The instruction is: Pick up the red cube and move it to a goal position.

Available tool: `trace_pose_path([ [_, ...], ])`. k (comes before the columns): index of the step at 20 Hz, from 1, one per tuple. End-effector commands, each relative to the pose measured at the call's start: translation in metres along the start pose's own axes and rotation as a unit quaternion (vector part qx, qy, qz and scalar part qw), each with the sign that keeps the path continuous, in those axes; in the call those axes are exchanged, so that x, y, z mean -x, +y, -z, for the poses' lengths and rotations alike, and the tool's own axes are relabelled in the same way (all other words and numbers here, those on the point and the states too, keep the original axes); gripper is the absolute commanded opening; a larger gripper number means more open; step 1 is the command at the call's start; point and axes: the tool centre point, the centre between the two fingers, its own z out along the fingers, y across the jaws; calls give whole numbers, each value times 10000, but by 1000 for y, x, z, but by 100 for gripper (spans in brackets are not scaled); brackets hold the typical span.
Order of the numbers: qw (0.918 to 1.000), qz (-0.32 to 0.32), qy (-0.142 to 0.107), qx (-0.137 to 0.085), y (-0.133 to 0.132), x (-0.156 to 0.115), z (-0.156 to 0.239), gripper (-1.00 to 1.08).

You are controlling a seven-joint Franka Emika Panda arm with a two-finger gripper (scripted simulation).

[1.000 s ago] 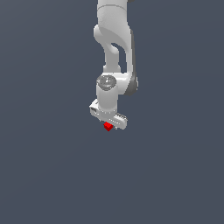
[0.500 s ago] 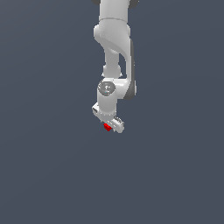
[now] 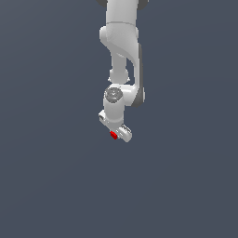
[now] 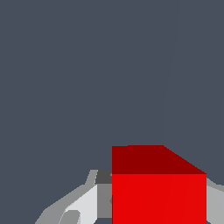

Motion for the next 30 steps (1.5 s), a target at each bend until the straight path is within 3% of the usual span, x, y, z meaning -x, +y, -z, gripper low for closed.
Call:
trace_pose_path([
  [1, 10000, -4, 0, 1, 0, 0, 0, -100],
  [11, 10000, -4, -1, -3, -5, 4, 8, -100],
  [23, 10000, -7, -1, -1, -51, 33, 73, -100],
  [30, 10000, -6, -1, 0, -61, 37, 85, -100],
])
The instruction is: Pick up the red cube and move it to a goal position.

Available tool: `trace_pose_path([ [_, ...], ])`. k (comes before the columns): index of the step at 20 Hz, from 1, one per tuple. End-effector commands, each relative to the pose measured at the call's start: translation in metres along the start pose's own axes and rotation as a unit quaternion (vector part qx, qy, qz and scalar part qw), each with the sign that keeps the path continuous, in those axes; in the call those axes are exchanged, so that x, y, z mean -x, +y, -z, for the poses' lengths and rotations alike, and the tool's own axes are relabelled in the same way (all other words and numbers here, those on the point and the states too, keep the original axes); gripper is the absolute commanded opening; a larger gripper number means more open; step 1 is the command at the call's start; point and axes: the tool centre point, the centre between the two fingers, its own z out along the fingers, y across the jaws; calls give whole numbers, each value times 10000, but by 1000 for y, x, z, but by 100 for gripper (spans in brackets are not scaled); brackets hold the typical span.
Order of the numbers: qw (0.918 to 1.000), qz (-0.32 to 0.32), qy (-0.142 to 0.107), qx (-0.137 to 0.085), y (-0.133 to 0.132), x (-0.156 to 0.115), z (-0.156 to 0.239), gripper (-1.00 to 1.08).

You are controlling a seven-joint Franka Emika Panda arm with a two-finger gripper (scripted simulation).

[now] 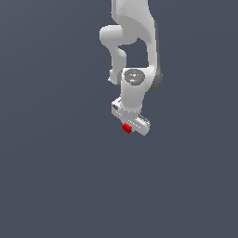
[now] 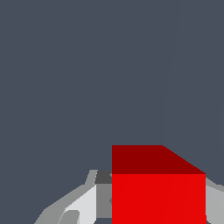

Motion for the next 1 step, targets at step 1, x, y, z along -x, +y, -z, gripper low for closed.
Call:
trace_pose_path([
  [1, 10000, -6, -2, 3, 0, 0, 1, -100],
])
